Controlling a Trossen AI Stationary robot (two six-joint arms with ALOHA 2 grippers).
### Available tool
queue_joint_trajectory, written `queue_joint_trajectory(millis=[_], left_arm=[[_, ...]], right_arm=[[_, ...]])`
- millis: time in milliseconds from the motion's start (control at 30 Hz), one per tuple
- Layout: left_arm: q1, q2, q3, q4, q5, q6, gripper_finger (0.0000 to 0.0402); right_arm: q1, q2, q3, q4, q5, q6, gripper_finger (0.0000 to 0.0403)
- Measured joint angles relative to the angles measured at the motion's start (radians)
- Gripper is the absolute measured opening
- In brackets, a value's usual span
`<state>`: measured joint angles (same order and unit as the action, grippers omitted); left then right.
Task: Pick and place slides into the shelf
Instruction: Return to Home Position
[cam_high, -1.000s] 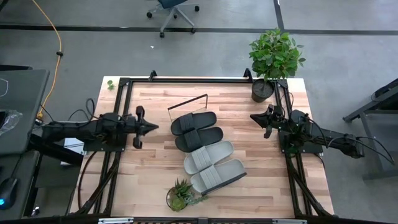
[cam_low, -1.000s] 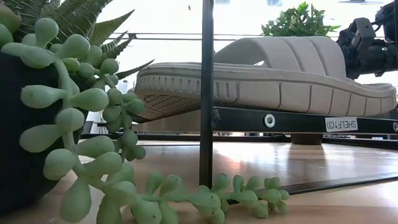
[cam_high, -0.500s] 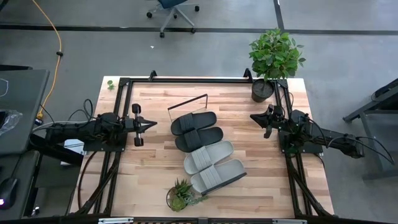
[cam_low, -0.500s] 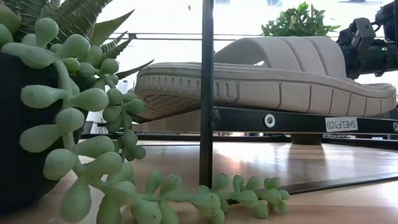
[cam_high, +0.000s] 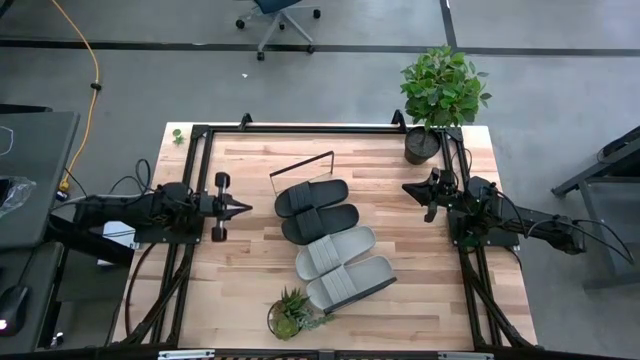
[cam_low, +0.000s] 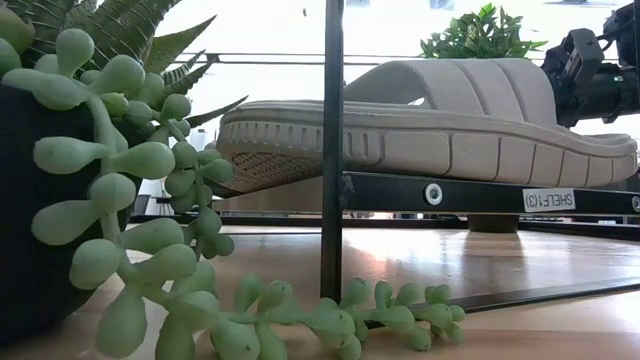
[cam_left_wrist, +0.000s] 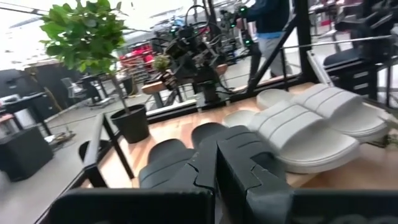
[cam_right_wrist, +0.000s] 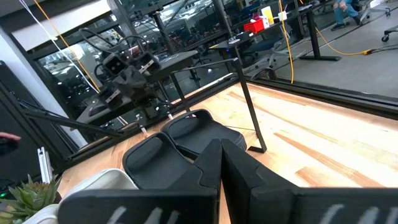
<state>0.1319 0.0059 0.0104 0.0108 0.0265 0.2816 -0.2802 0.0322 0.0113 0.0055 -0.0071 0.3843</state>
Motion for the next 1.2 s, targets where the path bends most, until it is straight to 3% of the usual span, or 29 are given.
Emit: queue_joint_trajectory(millis=[1200], left_arm=[[-0.028,0.005,-0.001,0.000,-0.012,0.006,0.0001]], right_arm=[[0.000,0.000,0.000,0.000,0.000,0.000,0.0000]])
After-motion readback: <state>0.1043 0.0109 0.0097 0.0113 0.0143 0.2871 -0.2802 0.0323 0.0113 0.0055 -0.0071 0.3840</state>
